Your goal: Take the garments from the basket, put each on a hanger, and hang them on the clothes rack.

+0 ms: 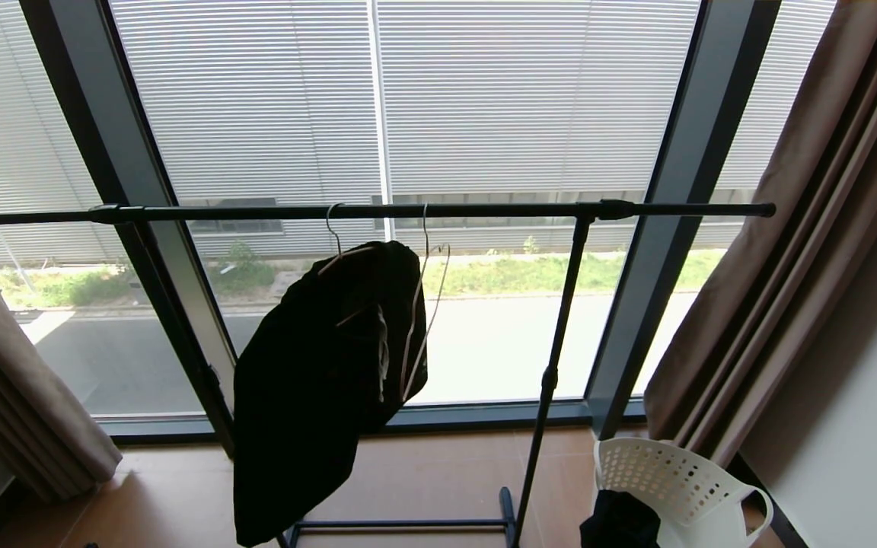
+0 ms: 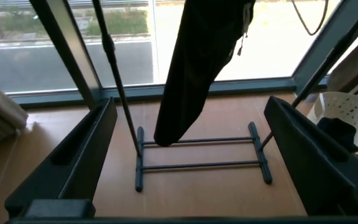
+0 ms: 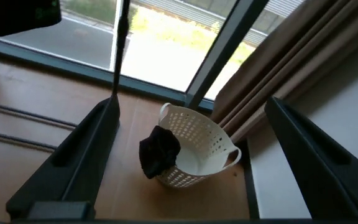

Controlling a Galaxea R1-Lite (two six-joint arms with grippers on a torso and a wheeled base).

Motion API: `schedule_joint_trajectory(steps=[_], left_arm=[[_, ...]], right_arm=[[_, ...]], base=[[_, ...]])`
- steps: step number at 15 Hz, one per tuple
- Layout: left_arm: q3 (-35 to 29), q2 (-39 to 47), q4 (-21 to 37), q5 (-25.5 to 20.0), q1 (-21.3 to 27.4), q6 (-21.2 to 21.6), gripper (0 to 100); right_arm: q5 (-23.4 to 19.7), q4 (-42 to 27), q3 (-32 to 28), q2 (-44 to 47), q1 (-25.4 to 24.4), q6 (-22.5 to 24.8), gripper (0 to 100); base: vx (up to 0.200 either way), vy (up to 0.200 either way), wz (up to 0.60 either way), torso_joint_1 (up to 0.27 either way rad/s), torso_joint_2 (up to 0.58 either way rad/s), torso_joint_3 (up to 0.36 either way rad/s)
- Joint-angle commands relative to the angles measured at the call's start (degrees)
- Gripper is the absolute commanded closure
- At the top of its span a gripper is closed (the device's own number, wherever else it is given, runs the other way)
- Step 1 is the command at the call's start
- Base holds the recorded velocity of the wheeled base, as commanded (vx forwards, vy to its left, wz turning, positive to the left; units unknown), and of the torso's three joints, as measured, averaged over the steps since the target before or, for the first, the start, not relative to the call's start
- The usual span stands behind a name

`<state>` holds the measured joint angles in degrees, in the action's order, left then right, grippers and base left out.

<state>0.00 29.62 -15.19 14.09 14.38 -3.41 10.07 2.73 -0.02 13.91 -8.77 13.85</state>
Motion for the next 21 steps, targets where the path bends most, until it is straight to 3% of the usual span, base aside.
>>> schedule_joint_trajectory(steps=[1, 2, 4, 5, 7, 11, 16, 21], left_arm=[[0.0, -5.0, 0.6, 0.1, -6.5, 0.1, 0], [0.0, -6.7, 0.9, 0.1, -8.6, 0.2, 0], [0.0, -15.8, 6.8, -1.6, -10.0, 1.2, 0], [0.0, -21.8, 11.0, -2.8, -10.1, 2.3, 0], [0.0, -27.4, 12.5, -3.0, -15.0, 1.9, 0], [0.0, -28.7, 12.5, -2.4, -14.3, 1.2, 0], [0.0, -28.7, 12.4, -2.7, -14.3, 1.1, 0], [0.0, -28.7, 12.3, -4.1, -14.3, 2.4, 0]], right_arm=[[0.0, -0.4, -0.1, -9.2, 3.4, -2.8, 0], [0.0, -0.9, 0.0, -9.1, 3.9, -5.1, 0], [-1.6, -1.1, -0.1, -9.3, 4.5, -9.7, 0], [-3.2, -1.1, -0.1, -9.9, 6.0, -10.8, 0], [-7.6, -2.0, -0.4, -13.6, 8.1, -11.7, 0], [-11.3, -2.1, 0.0, -13.9, 8.4, -12.2, 0], [-10.8, -1.9, 0.0, -13.9, 8.4, -14.8, 0], [-11.2, -1.9, 0.0, -13.9, 8.4, -14.2, 0]], base=[[0.000, 0.000, 0.00, 0.000, 0.00, 0.000], [0.000, 0.000, 0.00, 0.000, 0.00, 0.000], [0.000, 0.000, 0.00, 0.000, 0.00, 0.000], [0.000, 0.000, 0.00, 0.000, 0.00, 0.000], [0.000, 0.000, 0.00, 0.000, 0.00, 0.000], [0.000, 0.000, 0.00, 0.000, 0.00, 0.000], [0.000, 0.000, 0.00, 0.000, 0.00, 0.000], [0.000, 0.000, 0.00, 0.000, 0.00, 0.000]])
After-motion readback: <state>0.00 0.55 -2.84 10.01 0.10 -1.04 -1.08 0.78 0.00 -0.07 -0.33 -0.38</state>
